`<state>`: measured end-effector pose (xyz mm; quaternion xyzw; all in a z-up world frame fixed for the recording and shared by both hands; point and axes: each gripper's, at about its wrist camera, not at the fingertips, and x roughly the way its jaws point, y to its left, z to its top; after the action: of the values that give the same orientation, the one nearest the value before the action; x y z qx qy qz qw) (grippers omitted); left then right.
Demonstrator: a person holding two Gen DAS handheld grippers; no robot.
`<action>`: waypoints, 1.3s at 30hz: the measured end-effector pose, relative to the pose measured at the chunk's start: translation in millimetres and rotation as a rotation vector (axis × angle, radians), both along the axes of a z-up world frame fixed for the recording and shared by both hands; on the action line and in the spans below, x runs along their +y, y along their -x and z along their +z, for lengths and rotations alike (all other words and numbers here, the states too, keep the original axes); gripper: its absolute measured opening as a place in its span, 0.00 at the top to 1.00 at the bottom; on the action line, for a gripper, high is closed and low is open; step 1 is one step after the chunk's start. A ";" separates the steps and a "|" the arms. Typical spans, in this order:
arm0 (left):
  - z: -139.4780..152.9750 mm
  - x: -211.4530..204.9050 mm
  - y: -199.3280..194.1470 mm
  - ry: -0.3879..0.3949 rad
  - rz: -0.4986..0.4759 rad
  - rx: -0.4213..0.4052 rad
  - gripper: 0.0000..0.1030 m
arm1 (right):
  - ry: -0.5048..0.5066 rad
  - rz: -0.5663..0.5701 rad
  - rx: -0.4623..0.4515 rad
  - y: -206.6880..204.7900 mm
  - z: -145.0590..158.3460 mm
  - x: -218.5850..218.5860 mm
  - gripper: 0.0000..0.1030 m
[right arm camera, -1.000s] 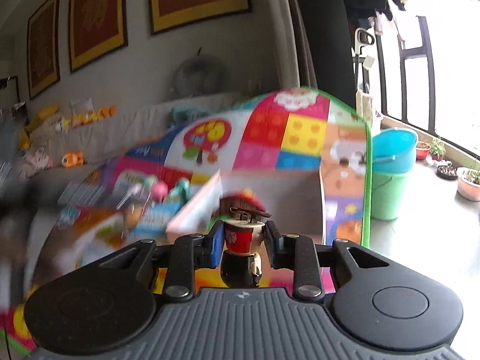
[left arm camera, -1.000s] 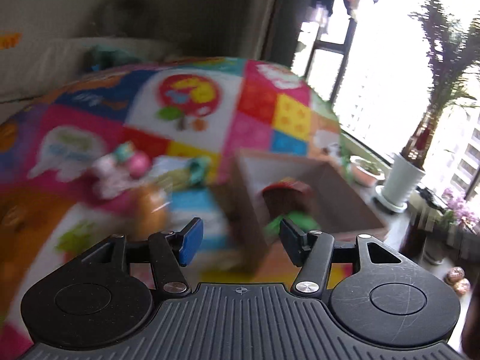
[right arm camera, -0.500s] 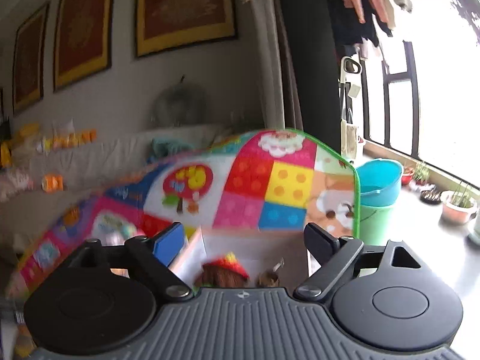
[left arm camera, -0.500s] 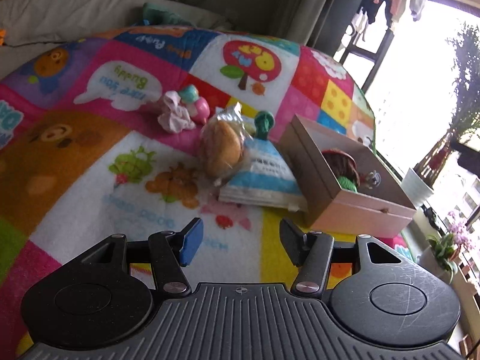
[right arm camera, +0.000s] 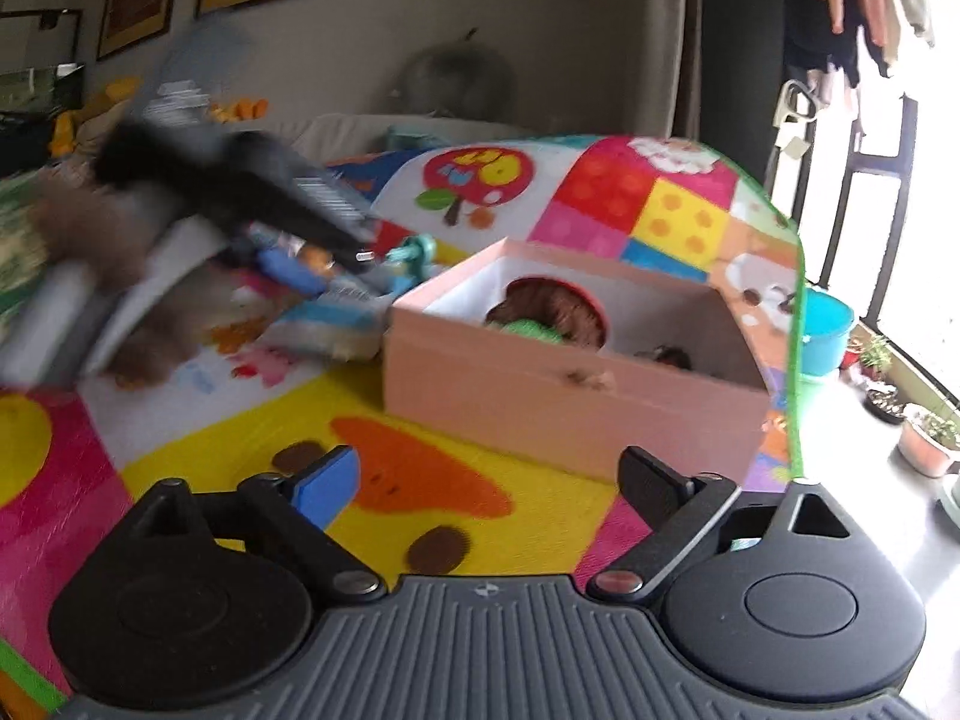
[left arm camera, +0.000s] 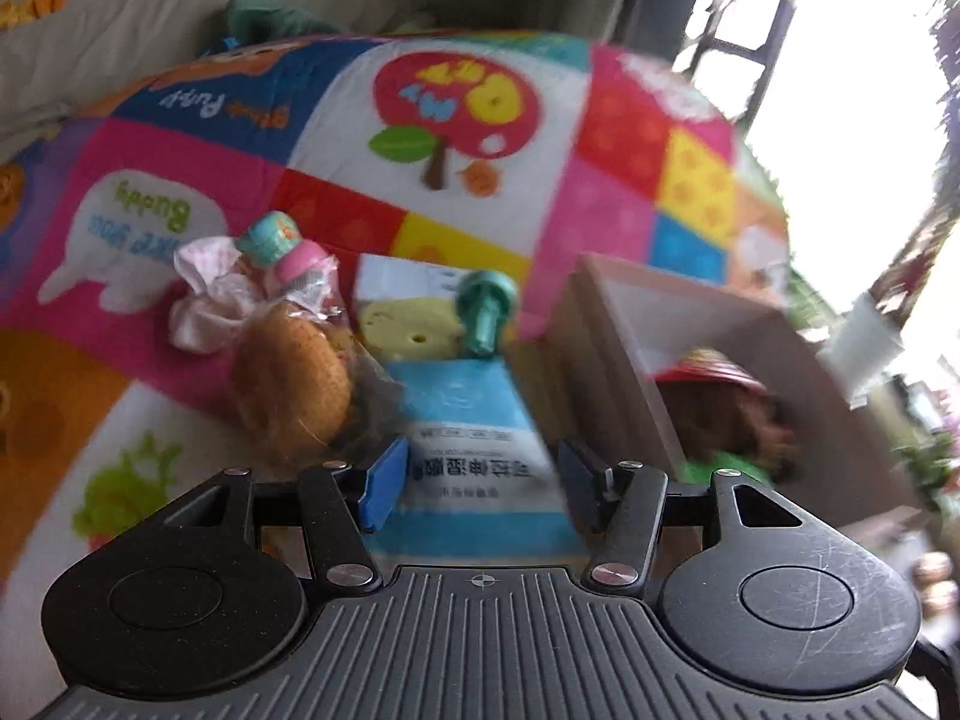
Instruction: Organize objects
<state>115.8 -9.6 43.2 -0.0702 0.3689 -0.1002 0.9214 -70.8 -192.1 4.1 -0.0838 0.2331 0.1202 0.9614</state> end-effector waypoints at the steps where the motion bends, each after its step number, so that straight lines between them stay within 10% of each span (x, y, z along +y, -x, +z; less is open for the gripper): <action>1: -2.8 -0.8 -7.7 -0.010 0.010 0.014 0.37 | -0.011 0.000 -0.010 1.2 1.0 -0.9 0.06; 8: -17.4 5.7 -12.5 0.011 0.022 0.073 0.38 | -0.071 -0.006 0.060 -9.1 -1.3 -10.4 0.00; 16: -17.1 47.3 111.7 0.083 -0.082 0.058 0.40 | -0.121 -0.025 0.205 -31.0 -9.4 -19.0 0.00; 27: -25.4 133.7 137.2 0.181 0.154 -0.077 0.40 | -0.027 0.107 0.191 -49.5 37.5 41.5 0.00; 33: -33.2 138.3 138.3 0.209 0.150 -0.127 0.40 | -0.050 0.192 0.256 -150.1 90.8 118.7 0.00; 39: -38.6 151.3 140.5 0.309 0.153 -0.129 0.40 | 0.005 0.100 0.317 -286.1 65.9 216.4 0.00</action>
<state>-24.7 141.7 4.6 -0.2321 0.2831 -0.0896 0.9263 215.3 24.3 70.0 -0.0777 0.3778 0.1787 0.9051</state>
